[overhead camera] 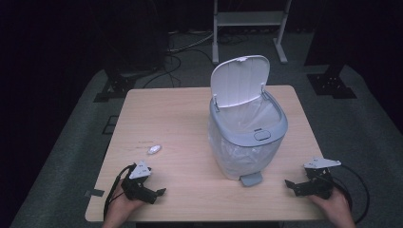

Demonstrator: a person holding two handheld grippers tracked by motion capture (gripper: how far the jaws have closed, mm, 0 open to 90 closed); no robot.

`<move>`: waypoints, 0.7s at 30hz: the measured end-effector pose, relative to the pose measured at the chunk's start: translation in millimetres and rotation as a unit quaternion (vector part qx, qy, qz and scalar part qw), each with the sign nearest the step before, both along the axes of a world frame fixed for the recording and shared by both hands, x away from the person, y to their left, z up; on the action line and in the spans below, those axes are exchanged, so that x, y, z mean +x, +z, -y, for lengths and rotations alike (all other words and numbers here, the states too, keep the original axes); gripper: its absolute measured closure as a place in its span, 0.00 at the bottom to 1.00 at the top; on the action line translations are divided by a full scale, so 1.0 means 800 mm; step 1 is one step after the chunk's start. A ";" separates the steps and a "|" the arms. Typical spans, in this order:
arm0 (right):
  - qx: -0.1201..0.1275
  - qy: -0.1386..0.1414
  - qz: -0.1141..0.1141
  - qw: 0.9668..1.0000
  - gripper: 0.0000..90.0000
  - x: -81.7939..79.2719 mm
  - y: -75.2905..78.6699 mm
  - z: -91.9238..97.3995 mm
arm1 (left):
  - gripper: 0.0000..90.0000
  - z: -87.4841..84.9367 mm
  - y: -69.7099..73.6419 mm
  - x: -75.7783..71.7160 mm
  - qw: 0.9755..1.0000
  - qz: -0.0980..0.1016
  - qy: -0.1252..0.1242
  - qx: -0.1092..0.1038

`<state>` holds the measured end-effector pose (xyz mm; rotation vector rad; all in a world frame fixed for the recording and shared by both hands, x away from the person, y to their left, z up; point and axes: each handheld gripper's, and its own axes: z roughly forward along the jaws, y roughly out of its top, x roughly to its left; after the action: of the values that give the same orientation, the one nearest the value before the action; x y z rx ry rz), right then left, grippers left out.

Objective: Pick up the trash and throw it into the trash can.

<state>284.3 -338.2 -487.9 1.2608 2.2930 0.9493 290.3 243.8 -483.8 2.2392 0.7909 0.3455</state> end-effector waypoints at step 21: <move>0.003 -0.021 0.003 1.000 0.00 -0.003 -0.001 0.002 | 0.00 0.005 0.024 0.001 1.000 0.009 -0.008 0.001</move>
<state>282.2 -340.0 -488.7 1.3018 2.2508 0.9450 291.0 240.0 -464.5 2.2396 0.7635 0.3579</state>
